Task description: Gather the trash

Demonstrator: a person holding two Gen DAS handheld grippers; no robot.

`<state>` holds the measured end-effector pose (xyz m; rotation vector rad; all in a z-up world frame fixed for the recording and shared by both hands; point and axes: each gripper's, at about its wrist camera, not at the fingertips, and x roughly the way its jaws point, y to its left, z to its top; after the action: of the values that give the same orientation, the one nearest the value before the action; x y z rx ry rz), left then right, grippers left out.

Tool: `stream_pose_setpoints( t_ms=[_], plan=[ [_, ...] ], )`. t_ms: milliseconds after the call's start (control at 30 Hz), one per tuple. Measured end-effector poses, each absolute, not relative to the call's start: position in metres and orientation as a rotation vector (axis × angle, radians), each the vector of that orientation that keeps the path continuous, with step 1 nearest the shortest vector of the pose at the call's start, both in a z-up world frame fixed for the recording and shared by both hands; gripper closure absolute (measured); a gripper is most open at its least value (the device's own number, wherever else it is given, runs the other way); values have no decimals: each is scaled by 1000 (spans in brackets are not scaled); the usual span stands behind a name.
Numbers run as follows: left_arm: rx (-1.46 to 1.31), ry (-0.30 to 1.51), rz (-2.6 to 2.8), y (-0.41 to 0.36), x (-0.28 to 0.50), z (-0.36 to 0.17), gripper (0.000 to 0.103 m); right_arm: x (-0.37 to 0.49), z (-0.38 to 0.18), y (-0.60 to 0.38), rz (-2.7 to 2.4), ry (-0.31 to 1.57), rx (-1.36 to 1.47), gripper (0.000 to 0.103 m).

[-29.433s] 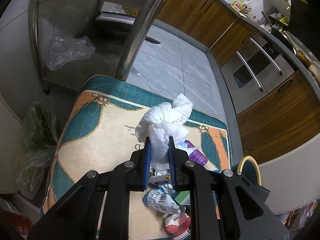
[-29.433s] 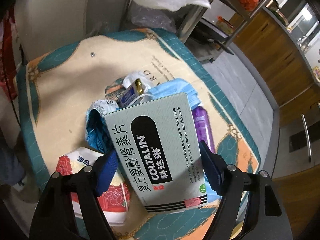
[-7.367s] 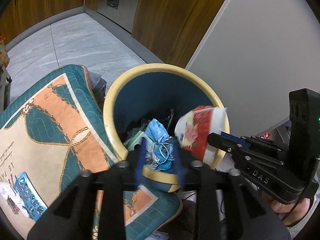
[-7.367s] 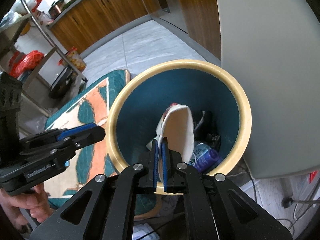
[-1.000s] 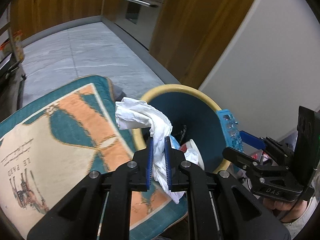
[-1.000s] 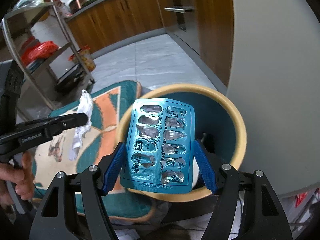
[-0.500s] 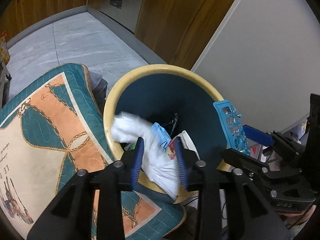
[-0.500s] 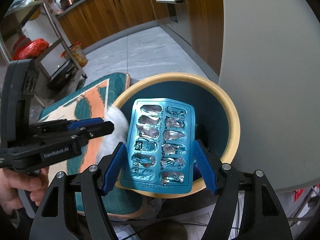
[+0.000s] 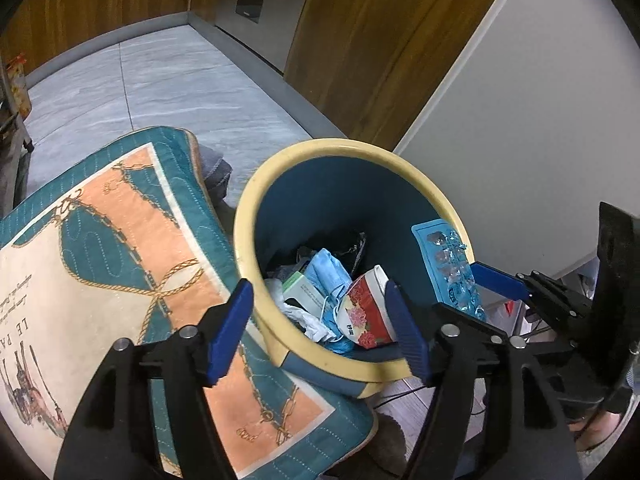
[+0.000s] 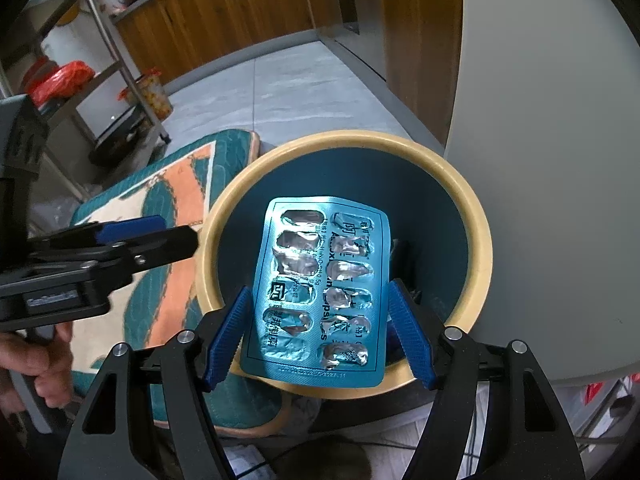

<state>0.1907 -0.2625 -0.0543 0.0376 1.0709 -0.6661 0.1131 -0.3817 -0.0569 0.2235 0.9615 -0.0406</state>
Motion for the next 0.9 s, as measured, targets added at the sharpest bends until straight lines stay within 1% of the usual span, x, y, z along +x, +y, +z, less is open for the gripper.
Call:
stream_pose_setpoints(
  t_ms=[100,433,533,733,900],
  plan=[
    [35,1065,-654,-257,190,-52,27,114,-59,-380,-45,967,219,32],
    [34,1060,-655,-253,186,-48,22,117,-66,-386,-64,991,231,30],
    [38,1060,-655,-253,185,-48,22,115,-63,-387,-64,980,240,22],
    [46,1056,-658,-252,181,-45,22,108,-52,-391,-71,942,268,21],
    [55,1040,-662,-246,174,-38,19,94,-33,-392,-90,885,272,15]
  ],
)
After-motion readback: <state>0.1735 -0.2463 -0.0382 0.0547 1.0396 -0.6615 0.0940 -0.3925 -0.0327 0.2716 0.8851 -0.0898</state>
